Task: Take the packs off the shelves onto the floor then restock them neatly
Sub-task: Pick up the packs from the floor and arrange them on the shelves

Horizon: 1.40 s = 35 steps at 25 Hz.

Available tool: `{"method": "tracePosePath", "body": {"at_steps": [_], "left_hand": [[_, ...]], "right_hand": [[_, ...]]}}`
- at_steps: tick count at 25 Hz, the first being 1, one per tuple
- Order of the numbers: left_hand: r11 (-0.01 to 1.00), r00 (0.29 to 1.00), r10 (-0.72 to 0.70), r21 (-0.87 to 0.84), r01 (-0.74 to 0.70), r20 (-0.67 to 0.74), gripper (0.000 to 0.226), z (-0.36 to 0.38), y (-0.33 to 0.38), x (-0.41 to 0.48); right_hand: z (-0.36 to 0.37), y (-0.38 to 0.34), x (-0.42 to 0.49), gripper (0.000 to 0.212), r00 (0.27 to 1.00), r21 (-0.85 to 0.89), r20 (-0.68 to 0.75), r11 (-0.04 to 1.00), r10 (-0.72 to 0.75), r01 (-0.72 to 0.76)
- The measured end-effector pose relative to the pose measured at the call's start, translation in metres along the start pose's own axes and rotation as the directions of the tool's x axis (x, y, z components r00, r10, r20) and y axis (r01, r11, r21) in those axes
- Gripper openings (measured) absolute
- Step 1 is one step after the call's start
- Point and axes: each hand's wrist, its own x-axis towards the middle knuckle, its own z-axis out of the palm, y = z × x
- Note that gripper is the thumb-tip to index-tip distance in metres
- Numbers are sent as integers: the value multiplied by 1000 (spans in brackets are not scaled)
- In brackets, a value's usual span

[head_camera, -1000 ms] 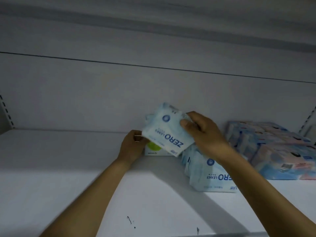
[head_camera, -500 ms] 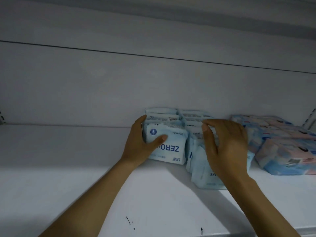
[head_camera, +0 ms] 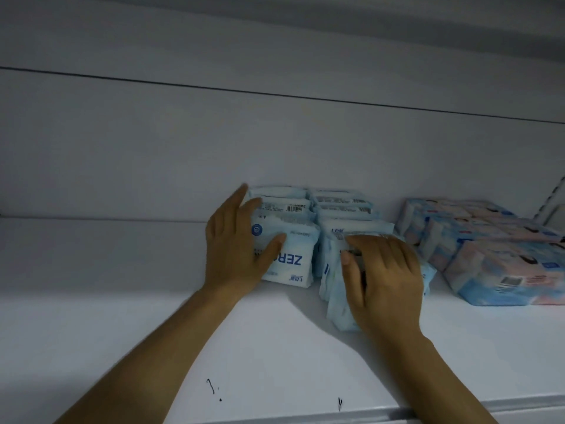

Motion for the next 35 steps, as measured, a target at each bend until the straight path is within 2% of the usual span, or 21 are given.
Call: {"method": "tracePosePath", "body": {"at_steps": [2,3,8,13,15,18,20,23,29,32,35], "left_hand": [[958,969,202,177,-225,140,70,4,3,-3],[937,953,232,216,-273,197,69,8,5,-4],[932,935,123,284,-224,334,68,18,12,-2],[915,902,-30,376,-149,430,76,3,36,7],[901,929,14,399,-171,369,82,-13,47,0],[928,970,45,350,-129,237,78,-47,69,-29],[942,978,36,320,-102,205,76,-66,92,-55],[926,984,26,366,-90,177,71,-92,140,-96],[854,958,-156,520,8,241,70,-152,190,-224],[794,914,-330,594,132,238,71,-194,193,-293],[760,878,-413,624,184,243,69,-228,191,-358]], "right_hand": [[1,-2,0,42,1000,-37,3,999,-8,8],[3,-2,1,40,1000,-47,-1,999,-23,23],[8,-3,3,27,997,-61,-7,995,-83,82],[7,-6,-2,27,999,-79,39,996,-27,30],[4,-6,-1,31,993,-20,119,1000,26,-24],[-15,-2,7,39,963,247,260,958,77,-143],[-40,0,4,39,962,324,273,940,16,-107],[-87,-8,-20,39,972,367,223,930,-69,-18],[-154,-60,-107,46,921,546,314,837,-229,22],[-178,-96,-163,50,840,627,434,779,-326,-22],[-193,-125,-214,49,755,656,518,753,-402,-49]]}}
